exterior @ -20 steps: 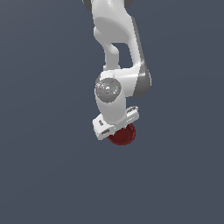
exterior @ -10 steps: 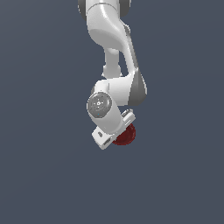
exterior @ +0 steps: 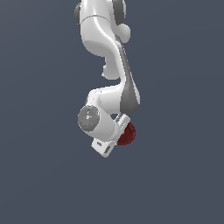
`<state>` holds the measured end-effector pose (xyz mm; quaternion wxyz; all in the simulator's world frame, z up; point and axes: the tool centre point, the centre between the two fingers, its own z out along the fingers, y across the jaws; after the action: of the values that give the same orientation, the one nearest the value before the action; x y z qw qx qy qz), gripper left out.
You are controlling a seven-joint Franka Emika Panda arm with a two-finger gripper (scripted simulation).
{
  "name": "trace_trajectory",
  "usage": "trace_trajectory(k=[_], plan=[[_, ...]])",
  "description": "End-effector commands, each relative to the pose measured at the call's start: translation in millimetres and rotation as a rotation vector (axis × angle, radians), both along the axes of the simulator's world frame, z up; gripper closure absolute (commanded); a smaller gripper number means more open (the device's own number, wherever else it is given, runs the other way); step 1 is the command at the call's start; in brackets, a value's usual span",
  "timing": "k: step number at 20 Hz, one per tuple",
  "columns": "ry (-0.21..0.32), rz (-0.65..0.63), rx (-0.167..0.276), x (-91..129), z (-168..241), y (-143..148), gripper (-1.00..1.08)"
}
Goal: Pick up the object and move it to a goal position.
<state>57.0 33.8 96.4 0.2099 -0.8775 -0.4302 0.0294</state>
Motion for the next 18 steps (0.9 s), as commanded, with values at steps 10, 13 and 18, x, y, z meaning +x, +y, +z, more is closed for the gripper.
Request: trace_trajectory(k=[10,13,18], plan=[[-0.055,0.189,0.187,10.5,-13.8,-4.8,-0.20],[-0.070,0.220,0.221,12.2,-15.8,-6.3,-0.20],[-0.088,0.255,0.260,14.1,-17.9,-8.3,-0.20]])
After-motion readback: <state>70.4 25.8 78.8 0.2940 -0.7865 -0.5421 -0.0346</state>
